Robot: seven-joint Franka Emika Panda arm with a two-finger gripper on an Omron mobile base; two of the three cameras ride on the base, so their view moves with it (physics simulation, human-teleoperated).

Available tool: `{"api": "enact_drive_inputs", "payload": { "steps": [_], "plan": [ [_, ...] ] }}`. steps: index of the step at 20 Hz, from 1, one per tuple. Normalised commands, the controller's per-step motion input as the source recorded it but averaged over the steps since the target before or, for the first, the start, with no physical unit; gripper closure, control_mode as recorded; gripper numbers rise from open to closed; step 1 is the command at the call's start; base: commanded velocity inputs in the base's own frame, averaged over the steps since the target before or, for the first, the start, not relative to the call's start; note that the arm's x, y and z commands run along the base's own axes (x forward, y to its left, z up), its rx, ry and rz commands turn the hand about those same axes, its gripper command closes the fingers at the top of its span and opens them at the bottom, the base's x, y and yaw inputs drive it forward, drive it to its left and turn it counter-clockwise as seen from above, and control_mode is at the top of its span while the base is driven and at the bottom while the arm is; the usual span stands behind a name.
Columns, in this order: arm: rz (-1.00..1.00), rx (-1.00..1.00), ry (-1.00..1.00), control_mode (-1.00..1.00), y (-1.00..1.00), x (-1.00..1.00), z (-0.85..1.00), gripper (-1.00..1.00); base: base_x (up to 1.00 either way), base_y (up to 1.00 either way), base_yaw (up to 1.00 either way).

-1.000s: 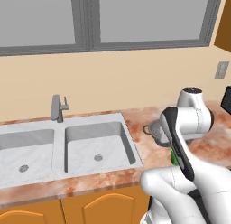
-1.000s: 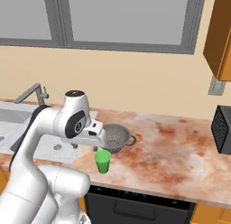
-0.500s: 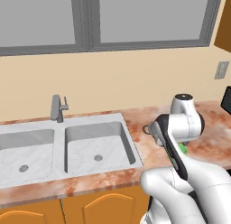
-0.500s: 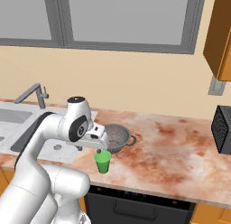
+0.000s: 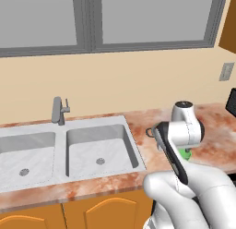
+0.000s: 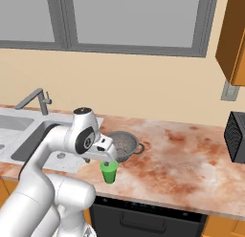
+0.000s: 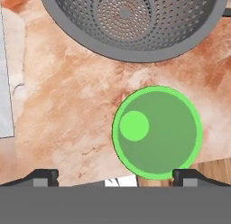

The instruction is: Place the colander in the left basin and the cup in the right basin of the sink.

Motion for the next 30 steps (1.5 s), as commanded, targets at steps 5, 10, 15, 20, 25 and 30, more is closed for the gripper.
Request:
{"api": "enact_drive_inputs", "payload": {
  "steps": [5, 10, 15, 20, 25, 30],
  "plan": [
    [0.0, 0.0, 0.0, -1.0, -0.13, 0.05, -0.08, -1.0, 0.0, 0.0, 0.0],
    [0.0, 0.0, 0.0, -1.0, 0.0, 0.19, -0.06, -1.0, 0.0, 0.0, 0.0],
    [0.0, 0.0, 0.0, -1.0, 0.0, 0.16, -0.14, -1.0, 0.0, 0.0, 0.0],
    [0.0, 0.0, 0.0, -1.0, 0.0, 0.05, -0.17, -1.0, 0.0, 0.0, 0.0],
    [0.0, 0.0, -0.01, -1.0, 0.0, 0.11, -0.18, -1.0, 0.0, 0.0, 0.0],
    [0.0, 0.0, -0.02, -1.0, 0.0, 0.12, -0.13, -1.0, 0.0, 0.0, 0.0]
  ]
}}
